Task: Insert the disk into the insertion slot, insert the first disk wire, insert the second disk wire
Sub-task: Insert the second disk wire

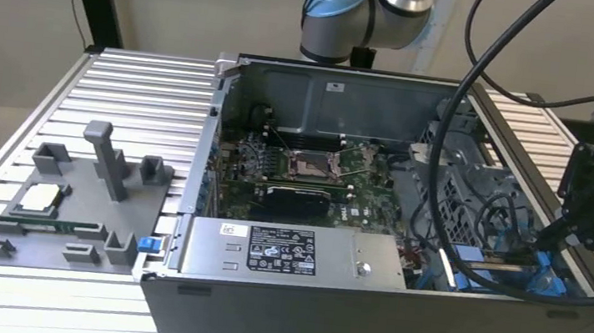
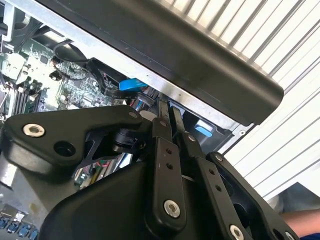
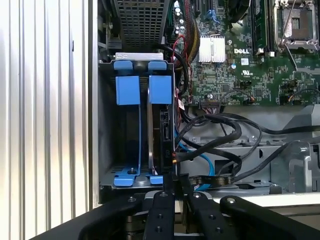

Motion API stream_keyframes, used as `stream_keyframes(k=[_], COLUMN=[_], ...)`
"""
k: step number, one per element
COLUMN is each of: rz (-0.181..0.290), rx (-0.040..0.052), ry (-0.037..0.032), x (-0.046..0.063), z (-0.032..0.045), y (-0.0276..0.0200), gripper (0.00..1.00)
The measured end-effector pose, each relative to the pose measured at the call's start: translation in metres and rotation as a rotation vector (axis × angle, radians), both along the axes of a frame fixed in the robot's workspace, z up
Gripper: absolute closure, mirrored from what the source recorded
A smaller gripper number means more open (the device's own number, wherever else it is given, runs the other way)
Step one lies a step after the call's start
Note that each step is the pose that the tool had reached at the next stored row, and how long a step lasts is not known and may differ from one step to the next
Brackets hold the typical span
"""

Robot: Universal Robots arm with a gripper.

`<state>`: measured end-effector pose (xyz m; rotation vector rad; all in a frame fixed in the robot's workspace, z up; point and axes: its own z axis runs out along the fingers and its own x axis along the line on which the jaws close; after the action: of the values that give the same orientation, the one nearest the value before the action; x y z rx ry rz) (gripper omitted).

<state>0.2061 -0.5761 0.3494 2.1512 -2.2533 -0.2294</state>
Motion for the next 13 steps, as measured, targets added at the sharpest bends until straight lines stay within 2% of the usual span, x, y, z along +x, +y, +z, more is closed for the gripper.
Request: stream_keyframes(k=[2,3,11,13], rz=[0.000,0.000,-0.001,-0.003], rx=[0.0000,0.0000,0.0026,0.0089], ry=[0.0000,0.0000,-0.0001,0.0000], x=[0.0000,0.0000,0.0000,0.0000], z=[0.0000,0.0000,-0.0025,-0.0030], y=[0.0000,0.0000,-0.0009,-0.0009], gripper=[1.00,0.00,0.00,0.00])
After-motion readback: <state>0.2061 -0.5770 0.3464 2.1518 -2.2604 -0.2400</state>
